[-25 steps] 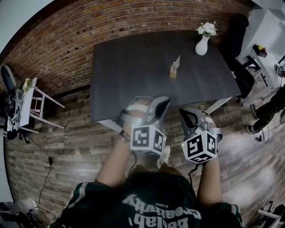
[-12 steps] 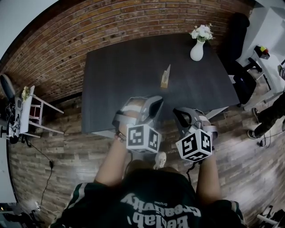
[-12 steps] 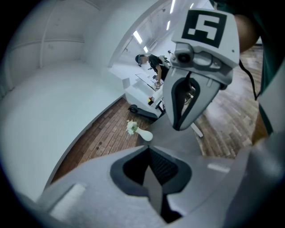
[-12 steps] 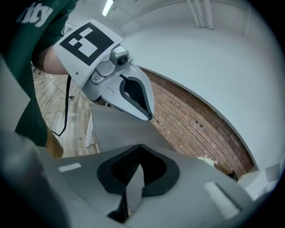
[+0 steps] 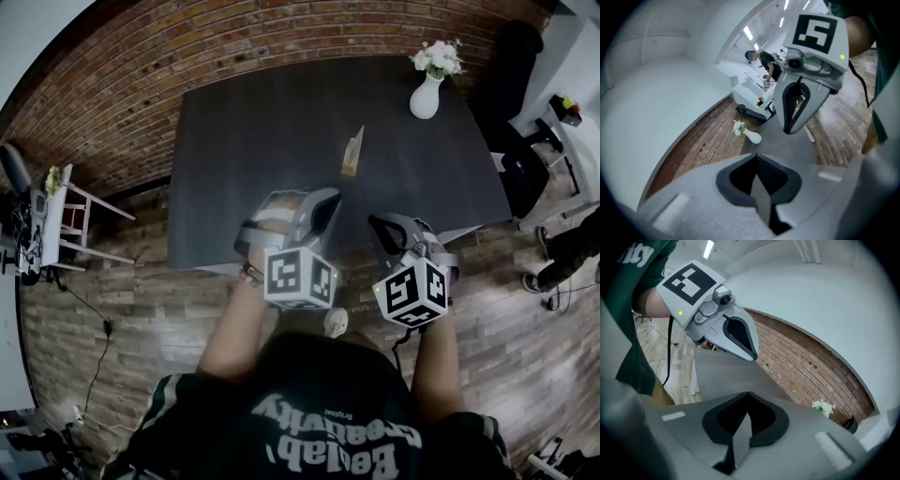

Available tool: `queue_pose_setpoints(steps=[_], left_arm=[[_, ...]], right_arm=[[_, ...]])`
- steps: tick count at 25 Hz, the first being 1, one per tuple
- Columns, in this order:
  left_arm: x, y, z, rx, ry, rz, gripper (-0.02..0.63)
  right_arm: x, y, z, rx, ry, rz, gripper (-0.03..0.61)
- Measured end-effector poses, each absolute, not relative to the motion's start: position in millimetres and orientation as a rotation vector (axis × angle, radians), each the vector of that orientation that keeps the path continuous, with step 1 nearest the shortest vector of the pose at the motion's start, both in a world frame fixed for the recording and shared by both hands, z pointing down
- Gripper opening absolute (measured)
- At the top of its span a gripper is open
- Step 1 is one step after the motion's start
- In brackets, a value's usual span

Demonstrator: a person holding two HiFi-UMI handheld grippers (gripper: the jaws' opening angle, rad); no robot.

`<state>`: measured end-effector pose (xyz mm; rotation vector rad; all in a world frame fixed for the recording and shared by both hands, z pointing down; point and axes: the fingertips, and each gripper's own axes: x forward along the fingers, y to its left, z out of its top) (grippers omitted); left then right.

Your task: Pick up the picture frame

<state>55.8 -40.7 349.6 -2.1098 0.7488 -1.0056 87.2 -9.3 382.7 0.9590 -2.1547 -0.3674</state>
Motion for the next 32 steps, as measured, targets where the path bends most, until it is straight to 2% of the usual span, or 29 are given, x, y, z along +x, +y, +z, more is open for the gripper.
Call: queue_pose_setpoints(steps=[32], left_arm=[[34.9,-211.0,421.8,-2.261,0.595,-1.009,0.002]], right_arm=[[58.5,-171.7,448.1,0.932,-2.086,-0.094,0.005]])
